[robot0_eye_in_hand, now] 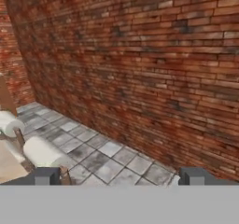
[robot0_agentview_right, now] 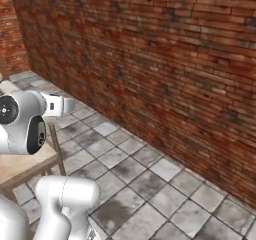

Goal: Pick up the metallic utensils from the counter and place them in the open drawer. Make sure not to pick up any wooden utensils.

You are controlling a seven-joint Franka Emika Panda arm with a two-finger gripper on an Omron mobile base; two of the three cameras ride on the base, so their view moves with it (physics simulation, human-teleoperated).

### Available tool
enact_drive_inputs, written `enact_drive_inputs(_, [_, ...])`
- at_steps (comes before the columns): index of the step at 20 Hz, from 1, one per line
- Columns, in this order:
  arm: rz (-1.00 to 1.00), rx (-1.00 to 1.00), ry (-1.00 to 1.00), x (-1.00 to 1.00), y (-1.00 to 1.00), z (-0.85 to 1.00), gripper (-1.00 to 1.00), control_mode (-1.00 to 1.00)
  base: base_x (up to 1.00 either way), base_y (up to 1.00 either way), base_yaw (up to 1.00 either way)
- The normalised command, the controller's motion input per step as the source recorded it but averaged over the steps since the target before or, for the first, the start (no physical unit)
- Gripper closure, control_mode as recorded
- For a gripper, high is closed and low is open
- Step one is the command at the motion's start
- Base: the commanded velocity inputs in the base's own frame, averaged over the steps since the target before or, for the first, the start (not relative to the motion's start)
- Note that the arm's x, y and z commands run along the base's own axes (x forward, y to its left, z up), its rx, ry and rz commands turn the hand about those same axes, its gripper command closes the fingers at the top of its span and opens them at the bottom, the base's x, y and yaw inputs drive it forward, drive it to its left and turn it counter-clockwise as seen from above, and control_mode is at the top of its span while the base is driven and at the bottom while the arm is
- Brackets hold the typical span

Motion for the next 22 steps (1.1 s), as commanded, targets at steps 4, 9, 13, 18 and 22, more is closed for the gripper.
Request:
enact_drive_inputs(4, [0.00, 0.00, 0.00, 0.00, 0.00, 0.00, -1.00, 1.00, 0.76, -0.61, 0.61])
enact_drive_inputs(9, [0.00, 0.00, 0.00, 0.00, 0.00, 0.00, -1.00, 1.00, 0.51, -0.73, 0.59])
enact_drive_inputs(13, [0.00, 0.00, 0.00, 0.00, 0.00, 0.00, -1.00, 1.00, 0.11, -0.89, 0.55])
enact_drive_inputs(18, [0.00, 0.00, 0.00, 0.00, 0.00, 0.00, -1.00, 1.00, 0.13, -0.72, 0.62])
enact_drive_inputs(22, [0.00, 0.00, 0.00, 0.00, 0.00, 0.00, -1.00, 1.00, 0.14, -0.66, 0.64])
